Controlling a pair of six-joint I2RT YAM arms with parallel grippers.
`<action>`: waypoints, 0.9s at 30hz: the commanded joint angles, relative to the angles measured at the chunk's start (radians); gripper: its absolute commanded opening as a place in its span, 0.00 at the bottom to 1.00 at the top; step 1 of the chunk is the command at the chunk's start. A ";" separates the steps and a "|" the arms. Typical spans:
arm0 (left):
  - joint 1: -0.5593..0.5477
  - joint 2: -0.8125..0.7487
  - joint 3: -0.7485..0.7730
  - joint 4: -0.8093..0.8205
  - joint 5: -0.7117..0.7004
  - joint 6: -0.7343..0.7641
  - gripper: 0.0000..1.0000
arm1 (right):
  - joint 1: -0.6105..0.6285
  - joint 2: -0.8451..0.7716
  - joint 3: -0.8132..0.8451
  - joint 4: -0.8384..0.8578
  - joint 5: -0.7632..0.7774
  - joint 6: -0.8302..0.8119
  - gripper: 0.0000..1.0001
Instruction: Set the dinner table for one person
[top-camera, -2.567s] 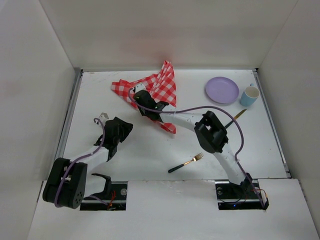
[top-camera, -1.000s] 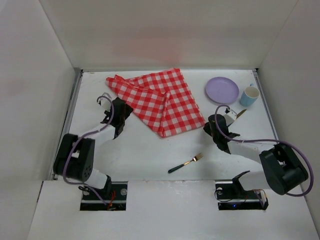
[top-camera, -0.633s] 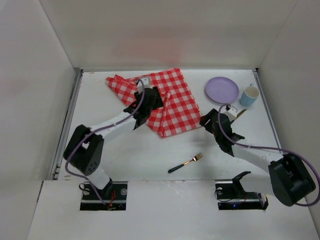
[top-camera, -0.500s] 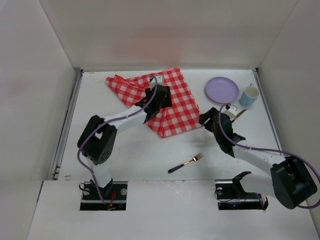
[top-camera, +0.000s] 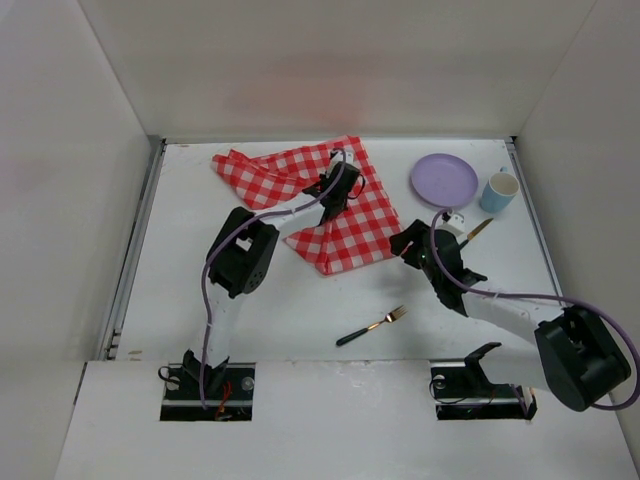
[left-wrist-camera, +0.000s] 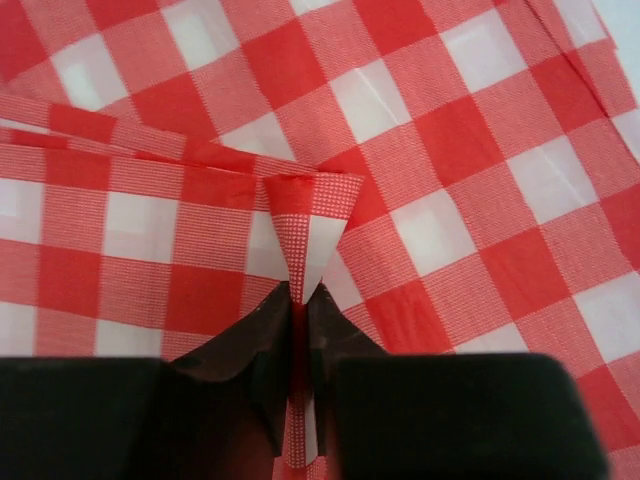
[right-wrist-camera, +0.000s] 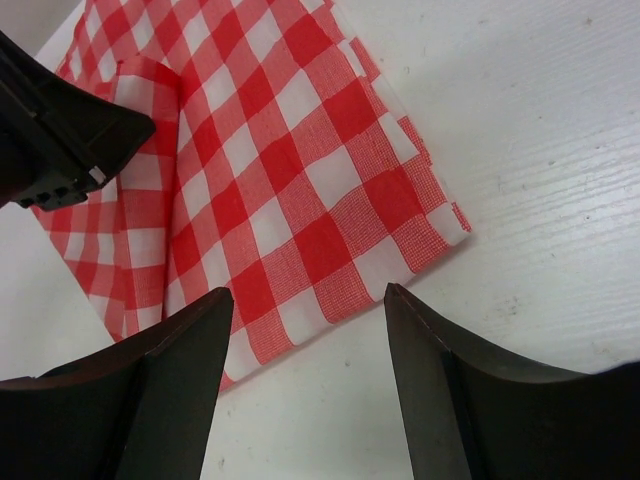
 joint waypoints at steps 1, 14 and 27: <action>0.014 -0.122 -0.053 0.020 -0.117 -0.037 0.06 | 0.008 -0.029 -0.012 0.068 -0.019 0.000 0.68; 0.123 -1.029 -1.079 0.390 -0.509 -0.629 0.08 | 0.054 0.066 0.022 0.094 -0.063 0.009 0.69; 0.183 -1.525 -1.220 -0.349 -0.562 -0.935 0.13 | 0.074 0.098 0.050 0.082 -0.053 -0.005 0.71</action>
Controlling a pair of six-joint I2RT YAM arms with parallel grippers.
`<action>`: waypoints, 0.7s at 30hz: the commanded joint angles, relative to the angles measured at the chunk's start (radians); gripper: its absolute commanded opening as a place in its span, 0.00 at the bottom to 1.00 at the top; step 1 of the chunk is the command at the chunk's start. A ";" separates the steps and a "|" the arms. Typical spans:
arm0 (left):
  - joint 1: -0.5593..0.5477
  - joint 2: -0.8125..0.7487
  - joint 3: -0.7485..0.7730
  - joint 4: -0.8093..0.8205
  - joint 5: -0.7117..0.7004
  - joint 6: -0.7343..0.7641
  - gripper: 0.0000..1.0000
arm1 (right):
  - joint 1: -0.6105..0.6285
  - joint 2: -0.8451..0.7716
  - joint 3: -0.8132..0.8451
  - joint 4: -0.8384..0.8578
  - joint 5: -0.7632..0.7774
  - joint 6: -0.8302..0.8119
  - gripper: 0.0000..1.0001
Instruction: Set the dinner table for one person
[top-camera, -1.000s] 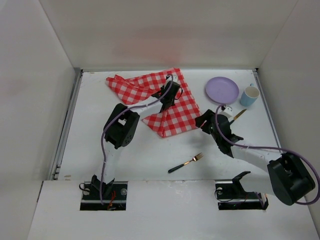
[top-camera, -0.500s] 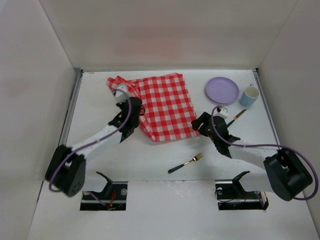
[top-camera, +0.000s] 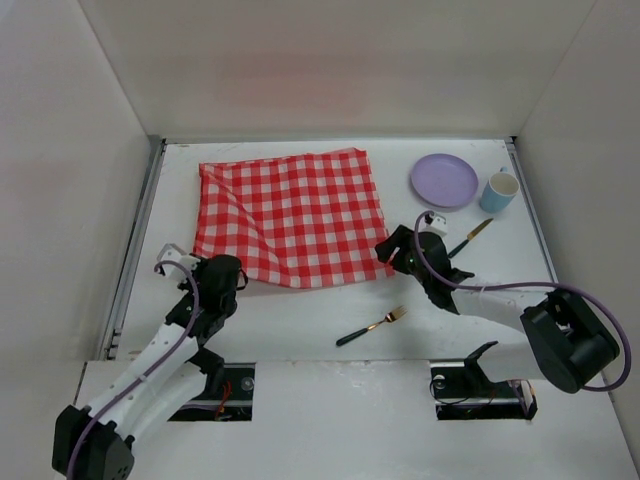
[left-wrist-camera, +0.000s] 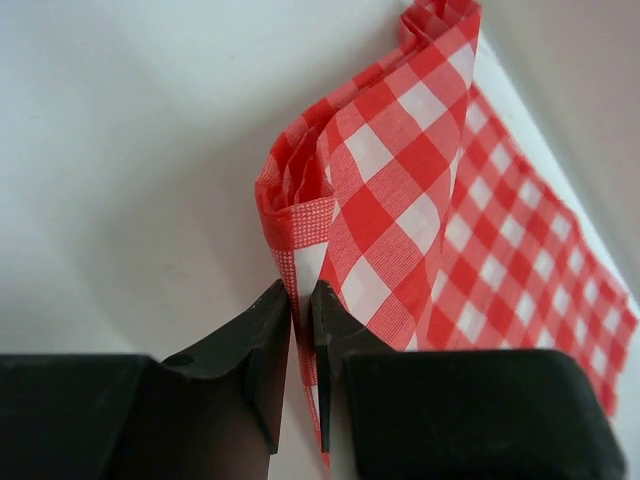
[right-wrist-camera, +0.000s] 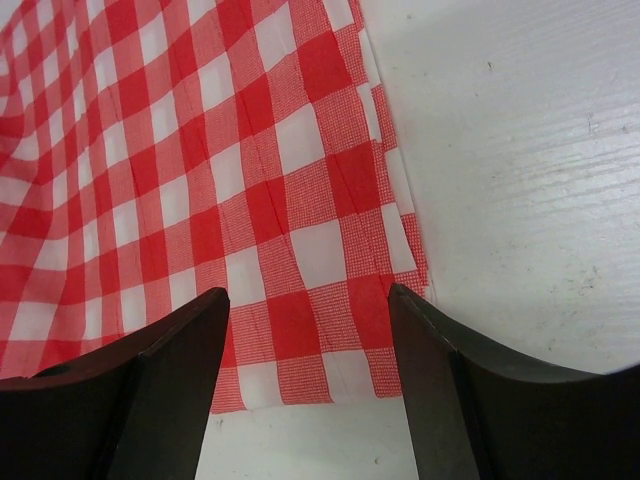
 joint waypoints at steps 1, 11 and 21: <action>-0.021 -0.045 0.050 -0.261 -0.087 -0.087 0.13 | 0.008 -0.004 0.038 0.046 0.009 -0.007 0.71; -0.126 0.010 0.238 -0.410 -0.348 0.047 0.31 | -0.004 -0.009 0.045 0.014 0.035 -0.027 0.70; 0.132 0.466 0.276 0.068 0.080 0.200 0.52 | -0.032 0.019 0.097 -0.063 0.047 -0.058 0.48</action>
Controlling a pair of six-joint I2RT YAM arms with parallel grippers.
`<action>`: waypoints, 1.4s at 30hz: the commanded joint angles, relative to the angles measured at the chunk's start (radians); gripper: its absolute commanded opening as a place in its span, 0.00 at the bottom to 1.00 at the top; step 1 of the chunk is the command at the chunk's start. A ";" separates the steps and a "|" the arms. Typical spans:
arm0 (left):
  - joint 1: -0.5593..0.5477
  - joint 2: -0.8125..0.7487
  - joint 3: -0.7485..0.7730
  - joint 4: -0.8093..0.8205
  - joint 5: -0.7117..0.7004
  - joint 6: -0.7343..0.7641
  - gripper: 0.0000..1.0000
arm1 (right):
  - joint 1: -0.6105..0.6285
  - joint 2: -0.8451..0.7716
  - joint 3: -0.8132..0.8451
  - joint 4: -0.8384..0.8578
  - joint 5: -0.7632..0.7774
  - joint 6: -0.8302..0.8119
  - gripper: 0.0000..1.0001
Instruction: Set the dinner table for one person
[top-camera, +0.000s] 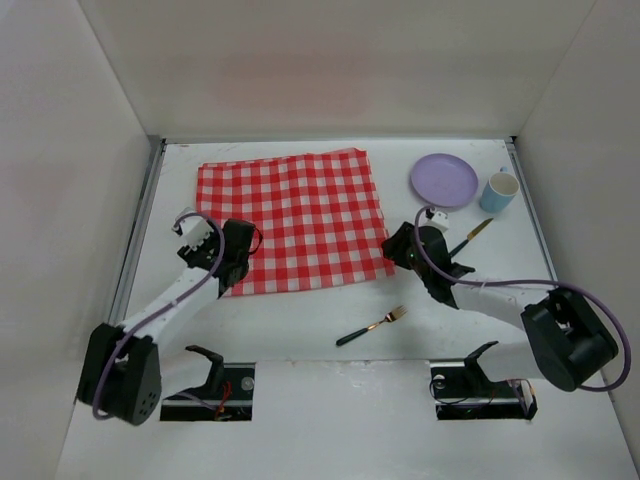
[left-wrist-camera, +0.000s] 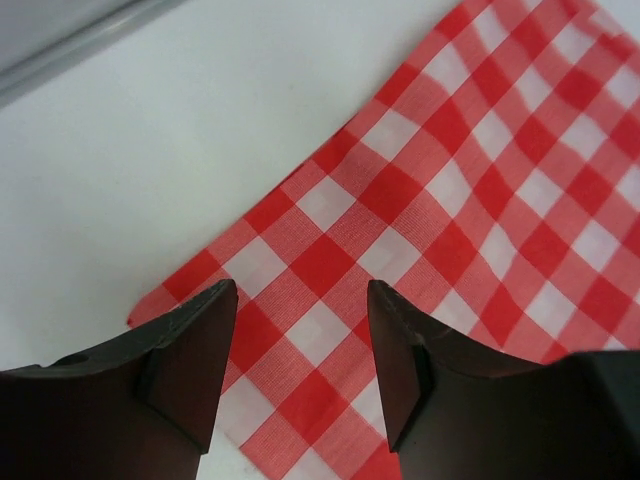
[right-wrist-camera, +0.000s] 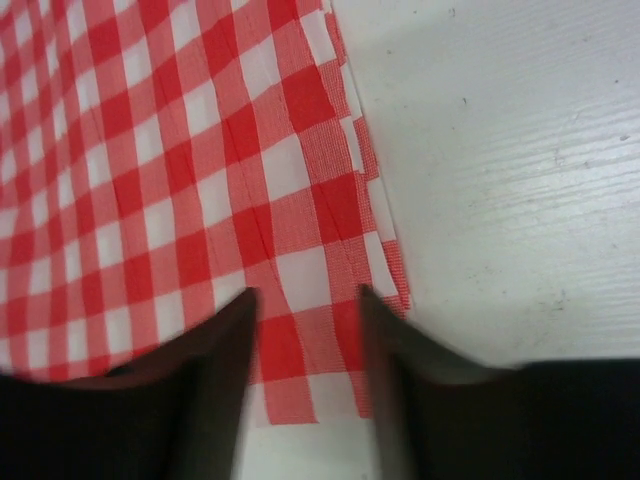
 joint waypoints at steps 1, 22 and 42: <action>0.112 0.090 0.015 0.256 0.165 0.073 0.52 | -0.012 0.026 0.060 -0.011 0.032 -0.025 0.60; 0.281 0.523 0.082 0.513 0.371 0.011 0.42 | -0.084 0.256 0.175 -0.059 -0.079 0.107 0.15; 0.087 0.550 0.141 0.505 0.360 0.024 0.43 | -0.227 0.063 0.047 -0.080 -0.054 0.092 0.06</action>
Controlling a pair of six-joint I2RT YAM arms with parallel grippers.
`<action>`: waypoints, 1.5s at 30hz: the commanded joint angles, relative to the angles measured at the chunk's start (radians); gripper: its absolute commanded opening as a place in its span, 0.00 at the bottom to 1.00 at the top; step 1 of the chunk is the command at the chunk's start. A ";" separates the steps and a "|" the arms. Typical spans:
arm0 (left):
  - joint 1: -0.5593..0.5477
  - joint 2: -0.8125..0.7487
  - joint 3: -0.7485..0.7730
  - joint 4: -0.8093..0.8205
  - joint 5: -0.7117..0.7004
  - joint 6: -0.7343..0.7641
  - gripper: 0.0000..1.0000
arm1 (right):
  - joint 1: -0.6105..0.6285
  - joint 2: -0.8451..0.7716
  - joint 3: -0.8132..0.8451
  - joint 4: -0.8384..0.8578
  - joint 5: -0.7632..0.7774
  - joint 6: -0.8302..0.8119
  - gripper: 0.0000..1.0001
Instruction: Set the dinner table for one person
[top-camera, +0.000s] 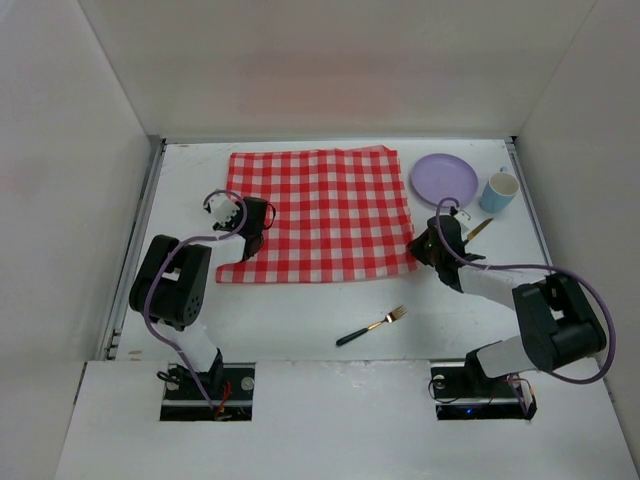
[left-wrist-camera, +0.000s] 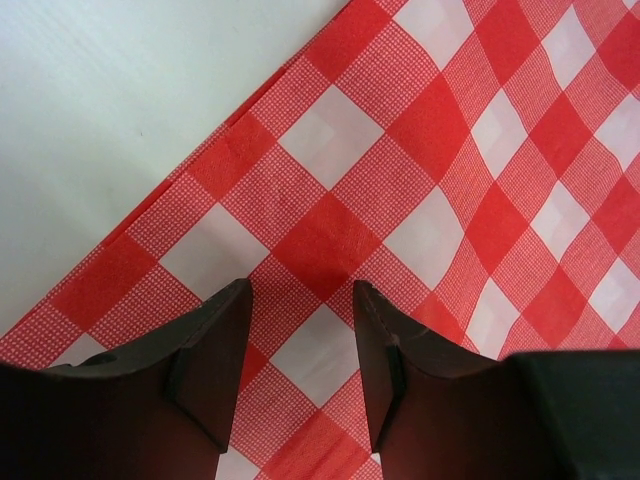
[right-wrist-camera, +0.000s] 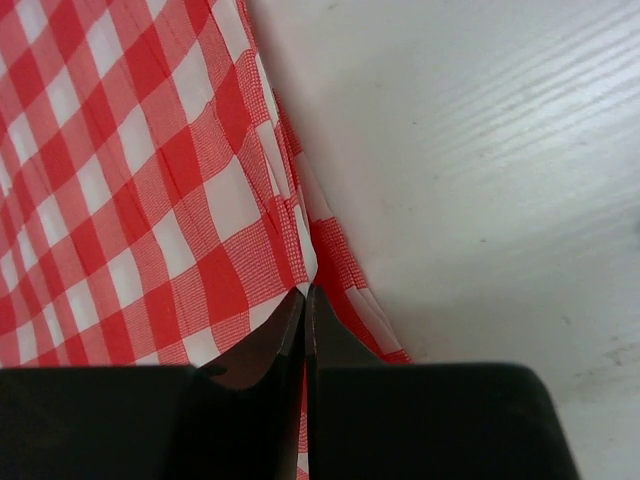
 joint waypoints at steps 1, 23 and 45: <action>-0.029 -0.068 -0.055 0.005 -0.007 -0.004 0.43 | -0.013 -0.047 -0.020 0.013 0.010 -0.003 0.06; -0.046 -0.283 -0.217 -0.032 -0.033 0.005 0.44 | -0.010 -0.147 -0.074 -0.067 0.069 -0.016 0.32; -0.276 -0.444 -0.332 0.327 0.117 0.225 0.49 | -0.286 0.215 0.370 -0.052 0.184 0.080 0.46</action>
